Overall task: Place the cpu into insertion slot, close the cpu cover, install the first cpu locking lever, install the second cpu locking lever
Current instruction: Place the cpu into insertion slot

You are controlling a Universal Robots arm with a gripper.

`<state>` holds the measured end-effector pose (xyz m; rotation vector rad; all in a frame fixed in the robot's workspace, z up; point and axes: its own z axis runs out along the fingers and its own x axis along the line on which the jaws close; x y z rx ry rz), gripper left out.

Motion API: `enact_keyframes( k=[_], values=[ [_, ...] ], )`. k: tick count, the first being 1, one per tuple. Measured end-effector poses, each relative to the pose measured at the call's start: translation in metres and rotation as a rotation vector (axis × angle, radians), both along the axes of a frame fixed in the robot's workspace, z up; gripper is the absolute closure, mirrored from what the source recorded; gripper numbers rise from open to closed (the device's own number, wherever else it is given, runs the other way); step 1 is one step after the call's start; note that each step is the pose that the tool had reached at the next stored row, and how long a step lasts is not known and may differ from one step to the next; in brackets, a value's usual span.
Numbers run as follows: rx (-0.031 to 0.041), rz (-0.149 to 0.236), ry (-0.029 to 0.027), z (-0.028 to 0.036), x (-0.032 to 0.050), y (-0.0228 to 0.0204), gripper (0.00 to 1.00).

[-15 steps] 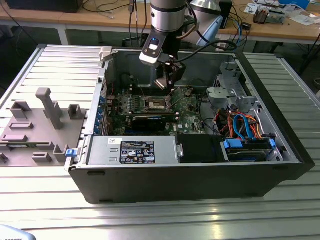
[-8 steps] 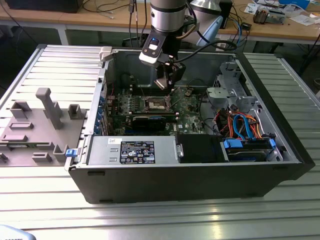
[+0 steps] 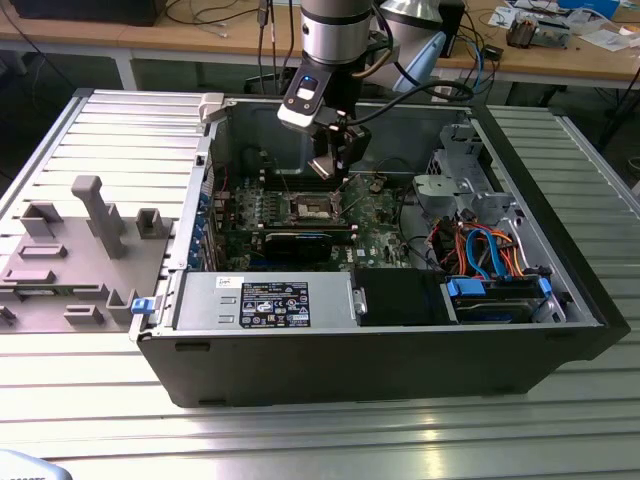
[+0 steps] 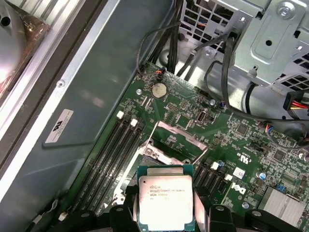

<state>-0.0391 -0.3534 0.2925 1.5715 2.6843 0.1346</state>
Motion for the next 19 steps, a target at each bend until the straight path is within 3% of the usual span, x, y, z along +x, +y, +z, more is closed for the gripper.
enact_keyframes(
  k=[19],
  values=[
    [0.0000,-0.031,0.0000,-0.0001,0.0000,0.0000,0.45]
  ],
)
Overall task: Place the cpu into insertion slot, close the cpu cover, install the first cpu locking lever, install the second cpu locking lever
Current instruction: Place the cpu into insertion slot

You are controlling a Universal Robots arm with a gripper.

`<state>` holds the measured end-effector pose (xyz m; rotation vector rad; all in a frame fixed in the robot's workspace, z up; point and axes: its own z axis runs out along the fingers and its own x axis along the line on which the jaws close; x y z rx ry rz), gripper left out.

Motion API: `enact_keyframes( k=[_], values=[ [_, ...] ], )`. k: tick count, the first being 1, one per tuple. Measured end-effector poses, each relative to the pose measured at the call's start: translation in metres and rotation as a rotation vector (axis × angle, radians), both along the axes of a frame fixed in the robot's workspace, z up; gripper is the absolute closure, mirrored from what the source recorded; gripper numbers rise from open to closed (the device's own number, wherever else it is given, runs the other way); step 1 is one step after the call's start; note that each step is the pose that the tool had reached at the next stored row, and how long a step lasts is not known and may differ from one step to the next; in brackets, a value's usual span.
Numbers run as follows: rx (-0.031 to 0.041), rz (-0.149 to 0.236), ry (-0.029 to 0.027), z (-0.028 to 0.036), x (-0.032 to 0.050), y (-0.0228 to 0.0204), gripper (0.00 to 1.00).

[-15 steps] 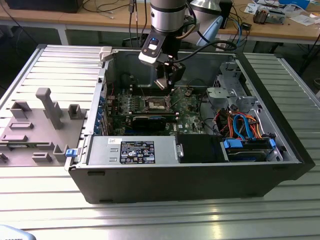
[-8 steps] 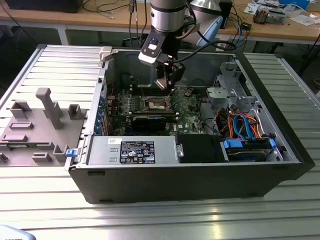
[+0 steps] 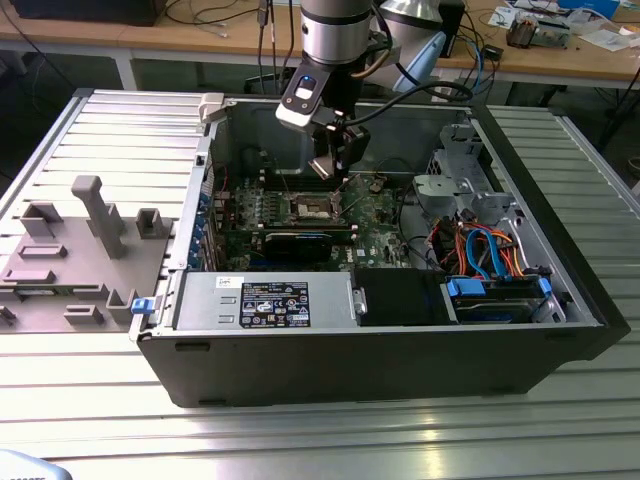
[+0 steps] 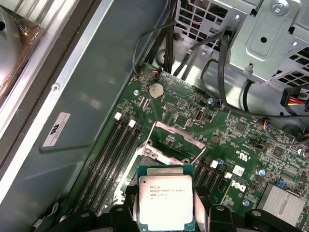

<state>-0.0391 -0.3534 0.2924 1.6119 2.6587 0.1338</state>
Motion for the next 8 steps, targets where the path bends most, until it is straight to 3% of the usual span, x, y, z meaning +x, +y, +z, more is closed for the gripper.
enact_keyframes(
  k=[8],
  values=[
    [0.0000,-0.016,0.0000,-0.0001,0.0000,0.0000,0.45]
  ],
)
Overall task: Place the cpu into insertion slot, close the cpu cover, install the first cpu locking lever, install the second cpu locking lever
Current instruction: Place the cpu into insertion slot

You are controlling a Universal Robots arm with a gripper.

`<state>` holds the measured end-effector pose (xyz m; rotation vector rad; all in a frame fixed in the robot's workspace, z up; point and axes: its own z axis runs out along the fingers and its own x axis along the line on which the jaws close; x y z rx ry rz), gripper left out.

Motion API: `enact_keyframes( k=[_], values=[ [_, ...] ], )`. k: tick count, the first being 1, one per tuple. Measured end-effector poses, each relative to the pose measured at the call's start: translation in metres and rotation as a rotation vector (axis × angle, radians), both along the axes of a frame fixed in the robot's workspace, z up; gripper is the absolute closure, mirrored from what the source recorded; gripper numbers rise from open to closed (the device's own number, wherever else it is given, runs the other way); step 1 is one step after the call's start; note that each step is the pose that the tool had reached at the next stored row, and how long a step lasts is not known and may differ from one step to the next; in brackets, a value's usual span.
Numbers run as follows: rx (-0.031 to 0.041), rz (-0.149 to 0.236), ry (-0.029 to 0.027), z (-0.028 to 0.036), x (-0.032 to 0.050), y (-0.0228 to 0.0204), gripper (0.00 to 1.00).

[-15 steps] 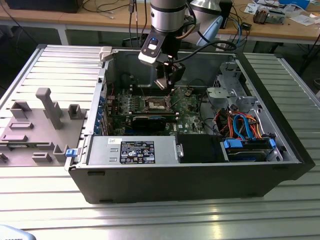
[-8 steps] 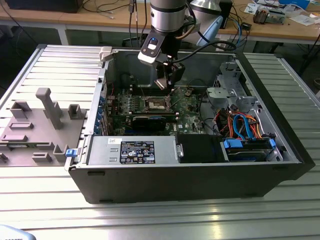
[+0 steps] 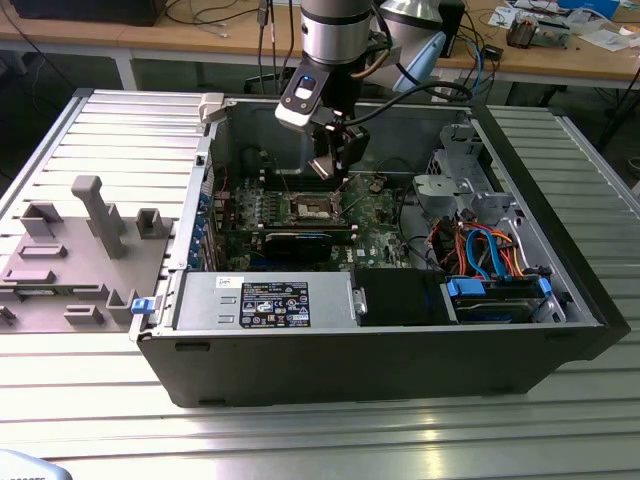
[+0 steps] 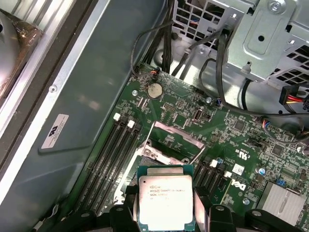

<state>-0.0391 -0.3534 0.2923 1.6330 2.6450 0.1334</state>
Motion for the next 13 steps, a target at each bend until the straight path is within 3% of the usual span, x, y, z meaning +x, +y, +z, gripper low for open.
enact_keyframes(
  k=[3,13],
  values=[
    [0.0000,-0.029,0.0000,-0.0001,0.0000,0.0000,0.45],
    [0.0000,-0.040,0.0000,-0.0001,0.0000,0.0000,0.45]
  ],
)
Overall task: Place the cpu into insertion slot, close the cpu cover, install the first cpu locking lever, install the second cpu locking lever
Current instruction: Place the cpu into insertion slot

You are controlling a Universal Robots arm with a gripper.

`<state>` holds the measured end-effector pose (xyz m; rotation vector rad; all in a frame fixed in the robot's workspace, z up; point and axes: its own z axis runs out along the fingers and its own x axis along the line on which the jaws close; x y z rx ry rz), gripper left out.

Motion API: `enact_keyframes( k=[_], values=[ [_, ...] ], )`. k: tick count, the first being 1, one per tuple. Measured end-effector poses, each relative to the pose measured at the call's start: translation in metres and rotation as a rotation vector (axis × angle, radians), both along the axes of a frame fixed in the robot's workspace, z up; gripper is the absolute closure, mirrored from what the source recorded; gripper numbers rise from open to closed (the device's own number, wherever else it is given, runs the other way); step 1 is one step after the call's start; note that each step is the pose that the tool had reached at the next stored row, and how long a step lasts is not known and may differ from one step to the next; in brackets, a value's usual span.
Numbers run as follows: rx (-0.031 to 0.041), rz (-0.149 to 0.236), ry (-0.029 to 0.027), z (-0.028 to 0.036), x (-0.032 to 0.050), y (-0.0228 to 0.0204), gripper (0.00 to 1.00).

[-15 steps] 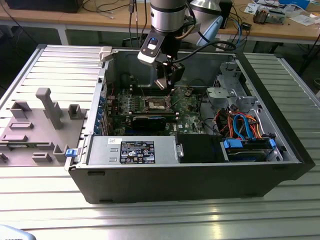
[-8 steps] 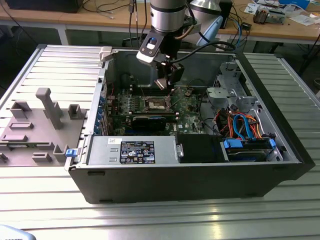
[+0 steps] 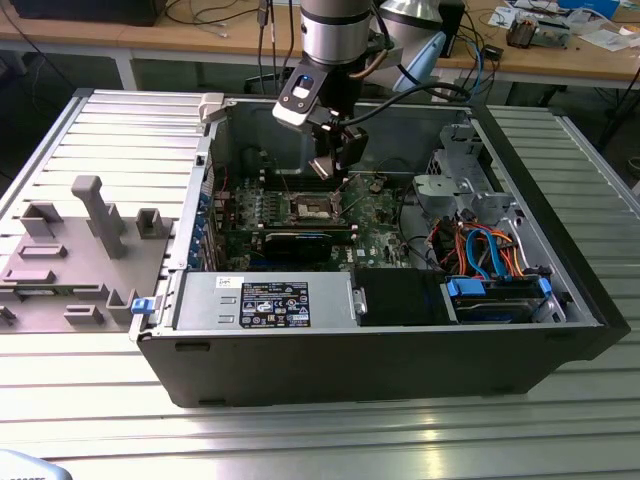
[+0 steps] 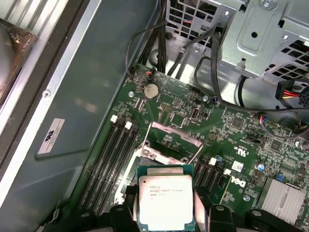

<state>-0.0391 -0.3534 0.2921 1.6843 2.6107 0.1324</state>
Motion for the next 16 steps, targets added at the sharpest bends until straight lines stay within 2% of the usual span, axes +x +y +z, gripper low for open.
enact_keyframes(
  k=[16],
  values=[
    [0.0000,-0.022,0.0000,-0.0001,0.0000,0.0000,0.45]
  ],
)
